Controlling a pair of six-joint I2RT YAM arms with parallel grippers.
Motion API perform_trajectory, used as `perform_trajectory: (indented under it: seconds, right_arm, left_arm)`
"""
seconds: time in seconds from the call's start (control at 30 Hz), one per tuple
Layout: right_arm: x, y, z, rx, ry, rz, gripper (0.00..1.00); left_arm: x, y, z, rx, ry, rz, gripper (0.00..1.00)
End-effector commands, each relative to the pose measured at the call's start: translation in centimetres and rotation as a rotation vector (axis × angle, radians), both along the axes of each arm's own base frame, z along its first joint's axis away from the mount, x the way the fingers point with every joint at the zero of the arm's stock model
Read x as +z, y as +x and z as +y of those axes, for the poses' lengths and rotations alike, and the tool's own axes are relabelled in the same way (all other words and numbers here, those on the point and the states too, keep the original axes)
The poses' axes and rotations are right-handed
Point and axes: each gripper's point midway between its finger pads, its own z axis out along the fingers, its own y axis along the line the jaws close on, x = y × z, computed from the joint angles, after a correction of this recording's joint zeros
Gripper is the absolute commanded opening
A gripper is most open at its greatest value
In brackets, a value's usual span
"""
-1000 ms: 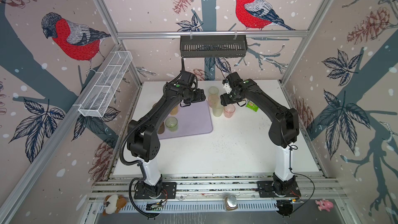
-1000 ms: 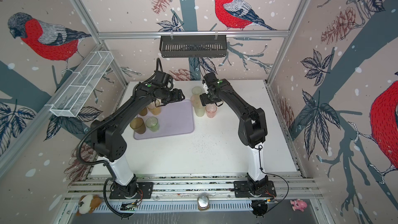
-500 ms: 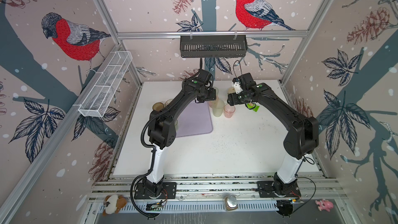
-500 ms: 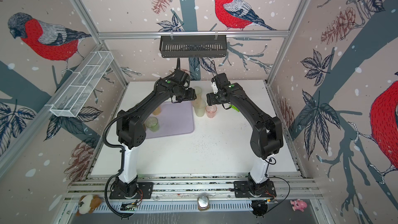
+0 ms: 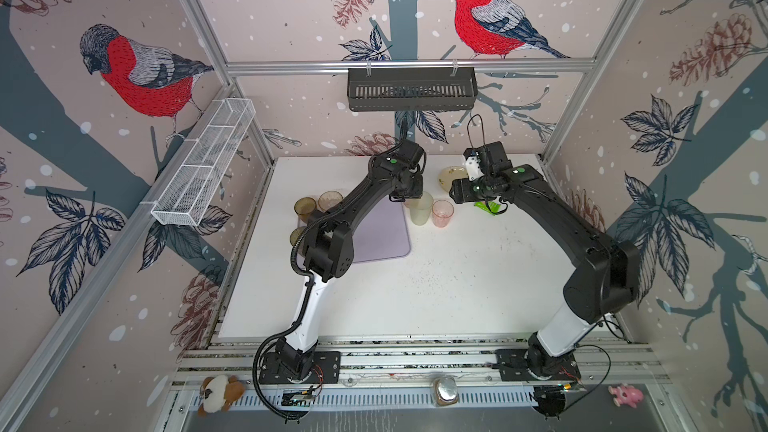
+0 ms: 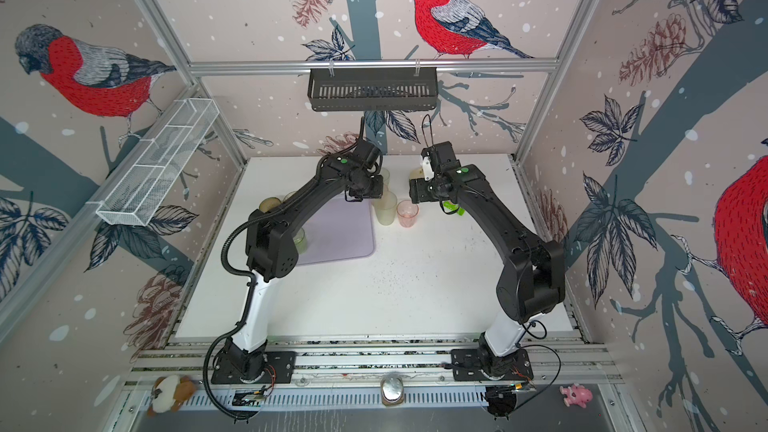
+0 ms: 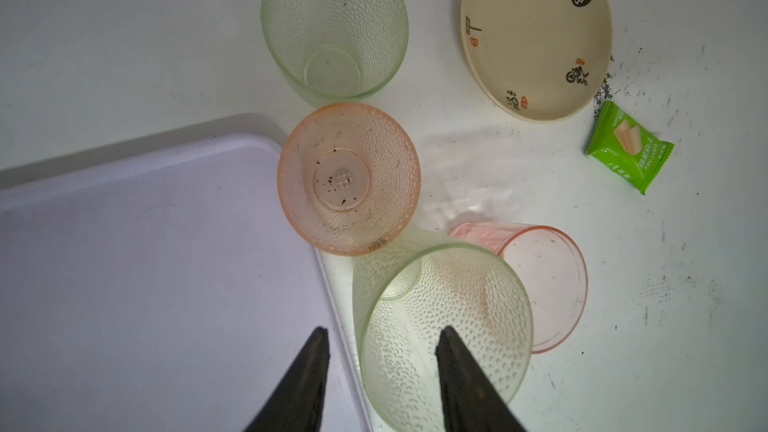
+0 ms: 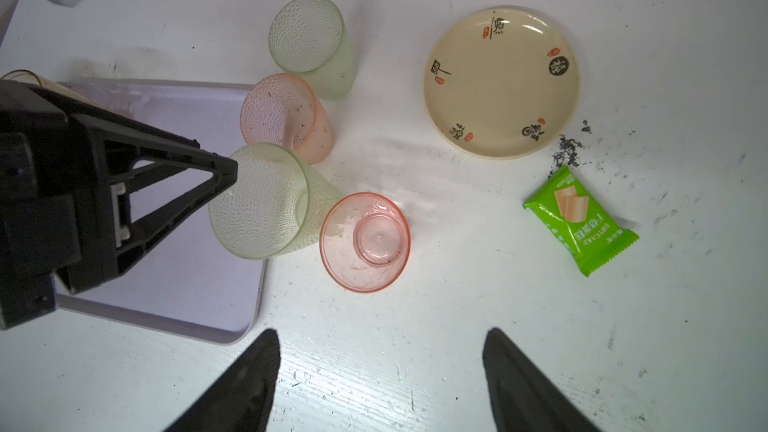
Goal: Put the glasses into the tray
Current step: 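Lower the left gripper around the rim of the large pale green textured cup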
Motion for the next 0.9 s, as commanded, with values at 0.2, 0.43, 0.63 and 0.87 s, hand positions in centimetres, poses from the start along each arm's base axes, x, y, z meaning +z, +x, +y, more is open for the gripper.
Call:
perform_trajectory:
  seconds: [0.2, 0.43, 0.63, 0.87]
  right_arm:
    - [1.2, -0.3, -0.2, -0.012, 0.025, -0.04, 0.78]
    - [1.3, -0.6, -0.6, -0.017, 0.015, -0.049, 0.78]
    - [2.1, -0.2, -1.2, -0.031, 0.02, -0.077, 0.78]
    - [2.0, -0.1, -1.4, -0.039, 0.022, -0.08, 0.78]
  left_arm:
    - [-1.5, 0.2, 0.6, 0.014, 0.073, 0.004, 0.42]
    - [-2.0, 0.3, -0.2, 0.005, 0.072, 0.007, 0.39]
    - [-2.6, 0.2, -0.4, 0.004, 0.076, 0.015, 0.38]
    - [-2.9, 0.1, -0.4, -0.003, 0.081, 0.022, 0.32]
